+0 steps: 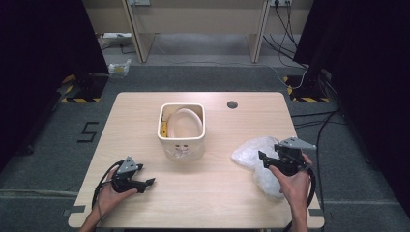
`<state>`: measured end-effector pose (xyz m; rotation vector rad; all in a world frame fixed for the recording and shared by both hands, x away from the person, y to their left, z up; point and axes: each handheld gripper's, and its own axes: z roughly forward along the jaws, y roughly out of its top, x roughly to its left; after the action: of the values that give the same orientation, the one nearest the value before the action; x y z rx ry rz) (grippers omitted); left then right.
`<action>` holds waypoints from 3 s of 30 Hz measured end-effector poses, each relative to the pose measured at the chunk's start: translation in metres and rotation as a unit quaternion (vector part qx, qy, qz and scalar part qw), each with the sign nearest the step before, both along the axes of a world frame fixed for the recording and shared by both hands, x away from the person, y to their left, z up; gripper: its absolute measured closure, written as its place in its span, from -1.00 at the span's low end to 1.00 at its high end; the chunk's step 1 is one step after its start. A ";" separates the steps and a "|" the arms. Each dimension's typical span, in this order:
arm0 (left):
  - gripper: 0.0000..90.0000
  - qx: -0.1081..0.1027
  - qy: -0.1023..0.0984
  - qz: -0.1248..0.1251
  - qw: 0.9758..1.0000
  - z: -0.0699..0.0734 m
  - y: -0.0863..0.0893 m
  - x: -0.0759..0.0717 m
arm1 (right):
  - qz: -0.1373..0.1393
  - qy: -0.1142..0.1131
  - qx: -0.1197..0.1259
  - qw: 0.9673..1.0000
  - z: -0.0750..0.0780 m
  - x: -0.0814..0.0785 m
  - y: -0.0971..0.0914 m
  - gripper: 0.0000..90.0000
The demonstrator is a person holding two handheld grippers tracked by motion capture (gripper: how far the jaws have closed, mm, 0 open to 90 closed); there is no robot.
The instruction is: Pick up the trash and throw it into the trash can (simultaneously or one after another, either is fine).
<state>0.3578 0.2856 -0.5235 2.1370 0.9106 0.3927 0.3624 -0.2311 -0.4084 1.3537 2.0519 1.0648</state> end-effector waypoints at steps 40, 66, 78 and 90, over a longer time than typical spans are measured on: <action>-0.55 0.001 0.000 -0.001 1.000 0.000 0.000 0.000 | 0.019 -0.029 0.007 0.999 0.004 -0.006 -0.023 0.63; -0.55 0.001 -0.001 0.000 1.000 0.000 0.000 0.000 | 0.067 -0.042 0.030 0.996 0.013 0.008 0.012 0.63; -0.55 0.000 -0.001 0.000 1.000 0.000 0.000 0.000 | 0.078 -0.054 0.027 0.995 0.019 0.007 0.022 0.63; -0.55 0.000 -0.001 0.000 1.000 0.000 0.000 0.000 | 0.092 -0.059 0.030 0.994 0.023 0.009 0.035 0.63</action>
<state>0.3578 0.2856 -0.5236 2.1368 0.9097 0.3939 0.3709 -0.1966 -0.3858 1.1161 2.1040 1.2620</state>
